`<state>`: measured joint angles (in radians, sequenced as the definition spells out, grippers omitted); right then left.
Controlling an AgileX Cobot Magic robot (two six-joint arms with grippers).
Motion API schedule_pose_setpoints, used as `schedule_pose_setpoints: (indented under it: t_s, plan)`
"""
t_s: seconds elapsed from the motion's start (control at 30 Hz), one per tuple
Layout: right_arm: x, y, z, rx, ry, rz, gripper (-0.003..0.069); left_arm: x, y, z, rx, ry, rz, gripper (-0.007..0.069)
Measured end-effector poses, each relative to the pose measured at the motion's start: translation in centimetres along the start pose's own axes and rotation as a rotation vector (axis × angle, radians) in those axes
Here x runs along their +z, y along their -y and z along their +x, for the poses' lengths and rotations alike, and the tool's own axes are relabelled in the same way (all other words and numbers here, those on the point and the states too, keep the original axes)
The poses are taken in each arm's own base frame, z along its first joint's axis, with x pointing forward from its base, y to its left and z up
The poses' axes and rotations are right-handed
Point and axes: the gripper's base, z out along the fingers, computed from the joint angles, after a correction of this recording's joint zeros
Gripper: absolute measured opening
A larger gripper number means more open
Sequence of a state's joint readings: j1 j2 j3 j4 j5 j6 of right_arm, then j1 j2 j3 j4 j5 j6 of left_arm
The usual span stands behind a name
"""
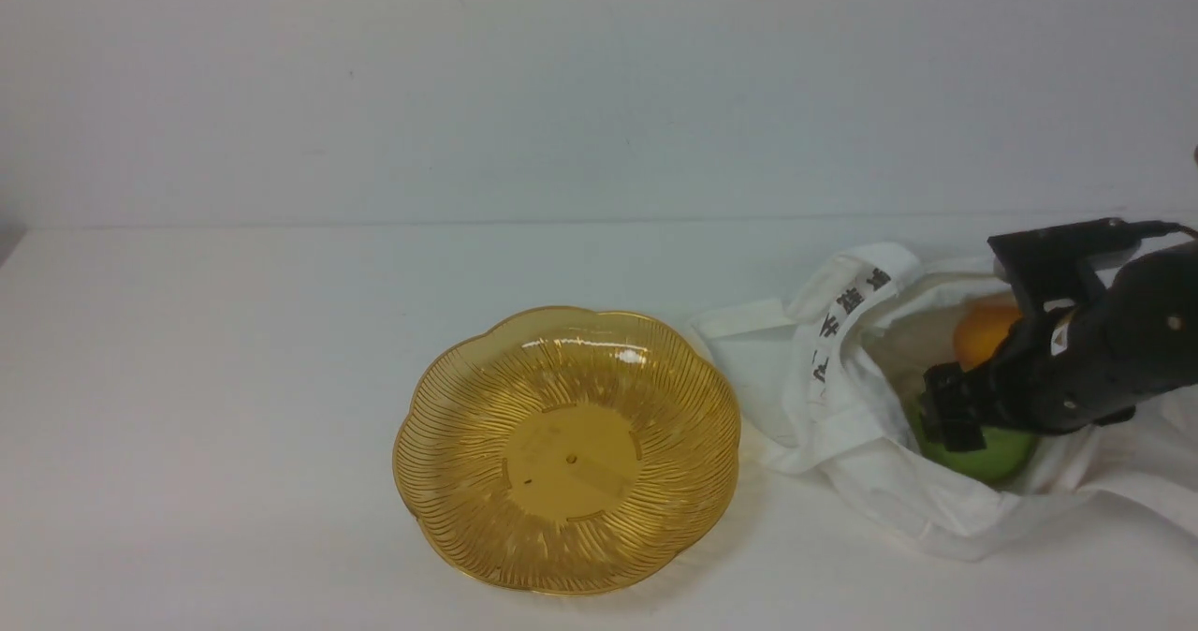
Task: Take the fruit out of the cloth bag on the white table and place them on a plate.
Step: 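Reach into the cloth bag and grasp a fruit inside it with the right gripper, then move the fruit from the bag and place it onto the plate with the right gripper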
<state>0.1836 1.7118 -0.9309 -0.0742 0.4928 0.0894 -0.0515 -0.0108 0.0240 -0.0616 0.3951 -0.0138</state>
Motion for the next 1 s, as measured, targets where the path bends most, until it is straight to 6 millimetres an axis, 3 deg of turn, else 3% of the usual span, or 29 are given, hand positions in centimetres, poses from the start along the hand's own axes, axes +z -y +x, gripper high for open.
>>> schedule_pose_setpoints:
  t_s: [0.1,0.33,0.5,0.53,0.6,0.67,0.73,0.83,1.0]
  plan:
    - [0.1,-0.1,0.0,0.012,-0.004,-0.005,0.0624,0.0,0.0,0.0,0.000,0.000,0.000,-0.0008]
    - [-1.7,-0.1,0.4,0.041,-0.050,-0.009,0.0617,0.0,0.0,0.0,0.000,0.000,0.000,-0.0008]
    - [-5.9,-0.1,0.1,0.074,0.023,-0.028,0.0617,0.0,0.0,0.0,0.000,0.000,0.000,-0.0008]
    - [-5.9,-0.1,0.1,0.074,0.022,-0.028,0.0617,0.0,0.0,0.0,0.000,0.000,0.000,-0.0008]
    - [-9.1,-0.2,-0.1,0.112,0.105,-0.064,0.0617,0.0,0.0,0.0,0.000,0.000,0.000,-0.0008]
    - [-10.7,-0.4,-0.1,0.127,0.150,-0.090,0.0617,0.0,0.0,0.0,0.000,0.000,0.000,-0.0008]
    - [-13.1,-1.0,0.0,0.158,0.217,-0.166,0.0617,0.0,0.0,0.0,0.000,0.000,0.000,-0.0008]
    - [-14.1,-1.8,0.0,0.145,0.250,-0.231,0.0617,0.0,0.0,0.0,0.000,0.000,0.000,-0.0008]
    - [-14.9,-6.8,-0.2,0.001,0.311,-0.455,0.0617,0.0,0.0,0.0,0.000,0.000,0.000,-0.0008]
